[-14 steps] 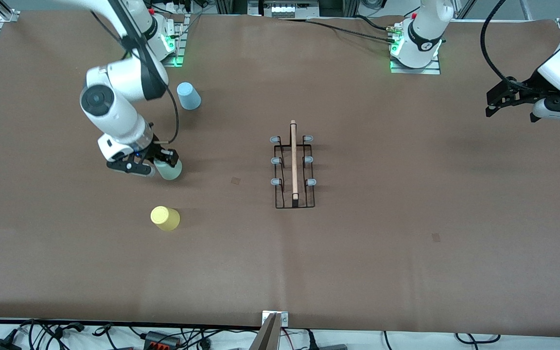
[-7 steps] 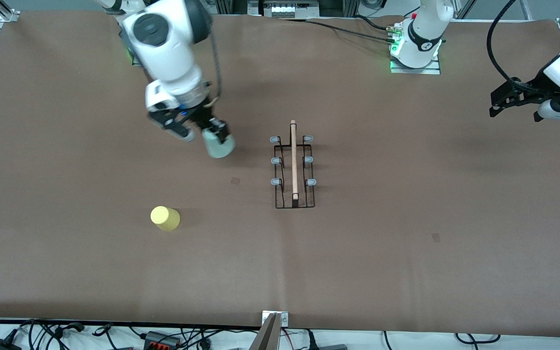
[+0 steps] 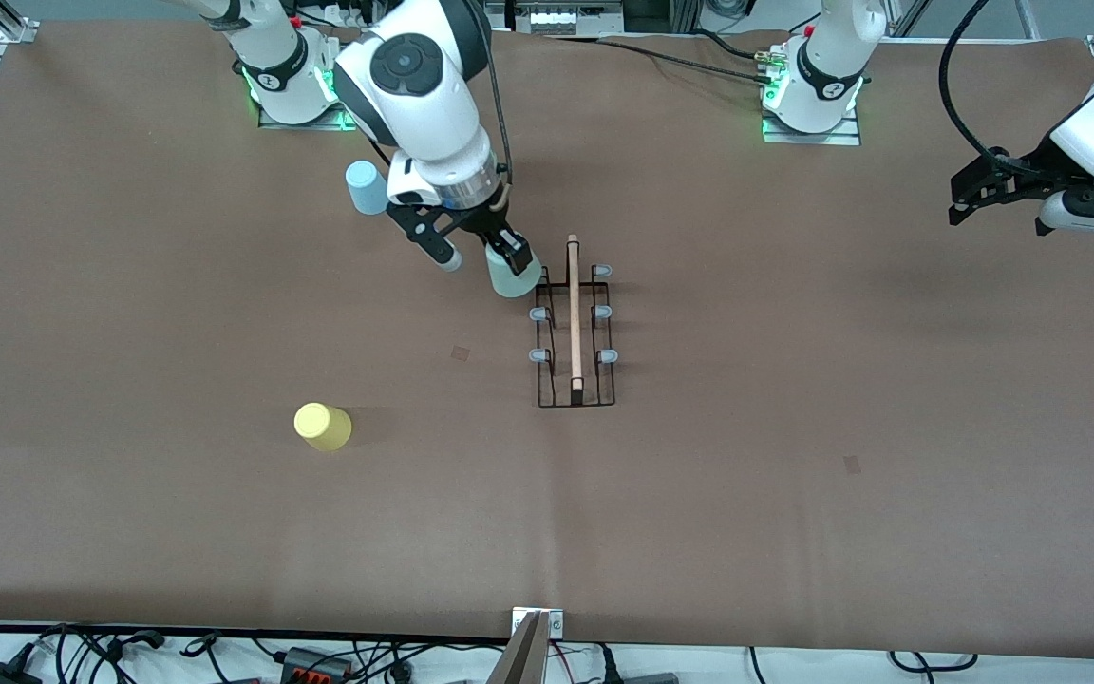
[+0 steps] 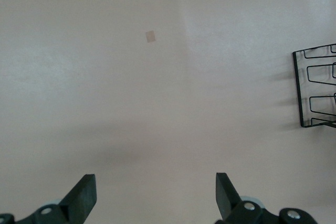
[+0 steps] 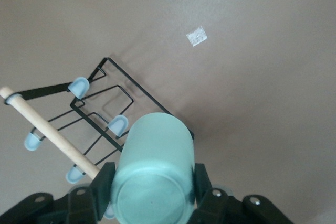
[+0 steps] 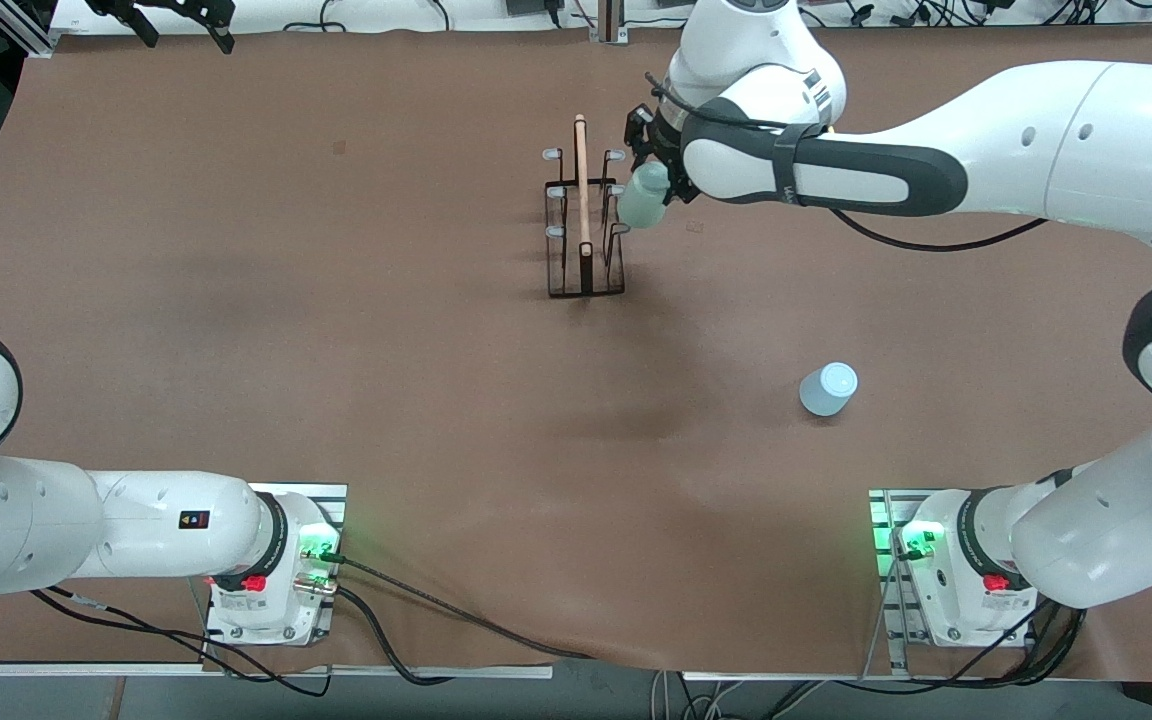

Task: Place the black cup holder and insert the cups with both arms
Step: 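Carry the teal cup to the rack and lower it onto a peg, then release the teal cup and move the right gripper toward the yellow cup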

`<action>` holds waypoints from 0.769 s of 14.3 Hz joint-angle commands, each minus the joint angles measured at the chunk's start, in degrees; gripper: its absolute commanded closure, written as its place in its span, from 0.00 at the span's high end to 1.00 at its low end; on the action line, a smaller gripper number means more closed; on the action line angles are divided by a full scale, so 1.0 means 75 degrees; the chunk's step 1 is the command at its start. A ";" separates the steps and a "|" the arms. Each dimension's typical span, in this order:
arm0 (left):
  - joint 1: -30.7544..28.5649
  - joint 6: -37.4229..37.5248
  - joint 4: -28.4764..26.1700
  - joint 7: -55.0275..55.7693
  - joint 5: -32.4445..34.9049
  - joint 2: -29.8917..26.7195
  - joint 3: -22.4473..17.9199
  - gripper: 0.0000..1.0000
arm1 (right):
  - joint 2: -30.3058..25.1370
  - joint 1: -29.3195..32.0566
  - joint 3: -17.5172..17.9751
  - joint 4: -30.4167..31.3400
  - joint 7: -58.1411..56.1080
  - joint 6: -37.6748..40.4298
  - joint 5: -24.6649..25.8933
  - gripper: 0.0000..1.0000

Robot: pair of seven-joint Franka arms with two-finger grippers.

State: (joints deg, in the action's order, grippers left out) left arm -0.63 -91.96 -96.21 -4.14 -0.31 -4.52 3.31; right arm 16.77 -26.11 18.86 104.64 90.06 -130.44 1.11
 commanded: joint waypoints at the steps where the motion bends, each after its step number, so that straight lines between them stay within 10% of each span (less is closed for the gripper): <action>1: 0.0002 0.0202 0.0266 -0.0034 -0.0170 0.0122 -0.0008 1.00 | 0.0284 -0.0116 0.0110 -0.0217 0.0238 -0.0116 0.0074 0.13; 6: -0.0009 0.0296 0.0266 -0.0046 -0.0170 0.0122 -0.0008 1.00 | 0.0494 -0.0116 0.0121 -0.0206 0.0074 -0.0234 0.0074 0.19; 8: -0.0021 0.0308 0.0266 -0.0046 -0.0170 0.0122 -0.0008 1.00 | 0.0588 -0.0127 0.0121 -0.0206 0.0039 -0.0234 0.0075 0.41; 11: -0.0021 0.0308 0.0266 -0.0046 -0.0170 0.0122 -0.0008 1.00 | 0.0647 -0.0116 0.0121 -0.0206 -0.0241 -0.0268 0.0086 1.00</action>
State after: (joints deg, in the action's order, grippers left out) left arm -0.64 -91.10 -96.12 -4.14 -0.31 -4.52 3.31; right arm 20.82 -26.96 19.42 104.41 89.64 -132.35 1.22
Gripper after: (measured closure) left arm 0.000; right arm 0.304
